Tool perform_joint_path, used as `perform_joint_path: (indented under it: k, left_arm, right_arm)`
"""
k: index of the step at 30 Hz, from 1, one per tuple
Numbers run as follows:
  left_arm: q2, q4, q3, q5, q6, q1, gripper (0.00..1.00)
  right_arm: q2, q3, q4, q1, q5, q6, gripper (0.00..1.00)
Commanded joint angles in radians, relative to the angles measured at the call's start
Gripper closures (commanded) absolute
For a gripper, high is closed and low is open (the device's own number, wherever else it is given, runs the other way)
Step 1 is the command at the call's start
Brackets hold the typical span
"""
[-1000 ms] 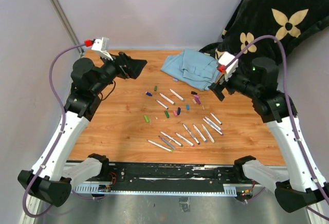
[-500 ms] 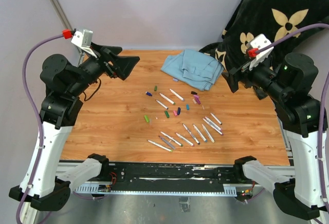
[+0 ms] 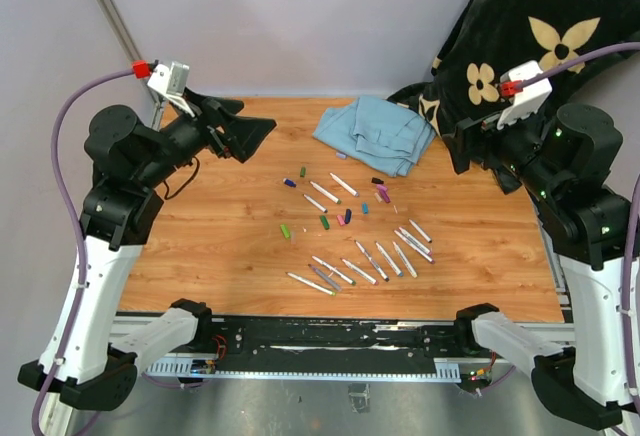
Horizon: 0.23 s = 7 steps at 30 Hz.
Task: Open the pen caps
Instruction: Reset both arms
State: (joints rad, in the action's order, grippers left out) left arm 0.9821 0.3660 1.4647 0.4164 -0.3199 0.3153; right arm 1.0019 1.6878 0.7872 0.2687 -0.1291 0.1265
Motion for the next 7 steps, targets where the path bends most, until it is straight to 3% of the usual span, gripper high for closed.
perform_joint_path:
  k: [1,7]
  left_arm:
    - [-0.015,-0.026,-0.019,0.028,-0.006,-0.006,0.01]
    - [-0.027,-0.041,-0.061,0.030,-0.005,-0.007,0.01]
  right_arm:
    - [-0.016,0.021,0.011,-0.014,0.016,-0.010,0.02]
    - [-0.019,0.016,0.012,-0.014,0.006,0.023,0.02]
